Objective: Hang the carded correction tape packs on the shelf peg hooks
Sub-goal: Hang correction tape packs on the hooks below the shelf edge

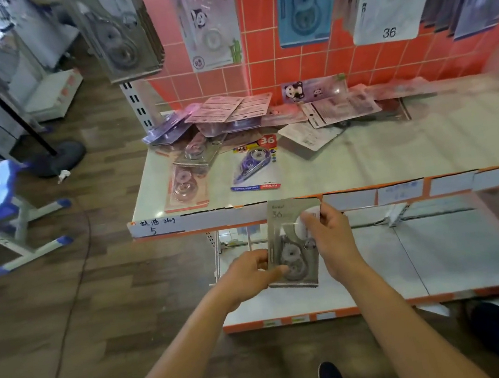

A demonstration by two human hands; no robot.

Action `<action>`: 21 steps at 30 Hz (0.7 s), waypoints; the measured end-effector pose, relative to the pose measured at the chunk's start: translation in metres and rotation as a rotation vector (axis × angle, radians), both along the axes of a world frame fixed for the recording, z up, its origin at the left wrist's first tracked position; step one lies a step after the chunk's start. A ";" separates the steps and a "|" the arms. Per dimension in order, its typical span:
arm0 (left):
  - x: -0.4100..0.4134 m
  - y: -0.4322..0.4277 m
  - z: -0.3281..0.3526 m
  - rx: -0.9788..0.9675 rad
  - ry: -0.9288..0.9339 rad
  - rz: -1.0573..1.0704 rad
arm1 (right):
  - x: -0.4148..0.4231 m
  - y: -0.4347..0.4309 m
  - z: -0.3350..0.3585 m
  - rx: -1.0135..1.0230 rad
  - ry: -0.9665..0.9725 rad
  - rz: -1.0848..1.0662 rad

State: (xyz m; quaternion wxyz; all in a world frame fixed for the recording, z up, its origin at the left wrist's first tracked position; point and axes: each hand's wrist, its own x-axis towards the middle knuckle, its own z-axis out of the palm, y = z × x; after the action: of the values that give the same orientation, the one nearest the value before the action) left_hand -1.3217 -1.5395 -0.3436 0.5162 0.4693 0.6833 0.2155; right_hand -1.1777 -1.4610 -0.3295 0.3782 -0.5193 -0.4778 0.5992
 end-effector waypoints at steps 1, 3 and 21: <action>-0.001 -0.001 -0.001 0.005 0.000 0.008 | -0.001 -0.002 0.000 -0.008 -0.007 -0.002; -0.004 -0.002 0.001 0.027 -0.034 0.034 | -0.004 -0.003 0.002 -0.007 0.007 -0.011; -0.055 -0.021 0.058 0.341 -0.282 0.236 | -0.068 -0.017 0.071 0.143 0.120 0.008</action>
State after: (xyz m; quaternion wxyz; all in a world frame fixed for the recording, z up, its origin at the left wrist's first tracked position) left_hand -1.3770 -1.5603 -0.2860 0.4912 0.4319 0.6084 0.4495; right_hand -1.2454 -1.4782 -0.2580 0.4398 -0.4524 -0.4978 0.5951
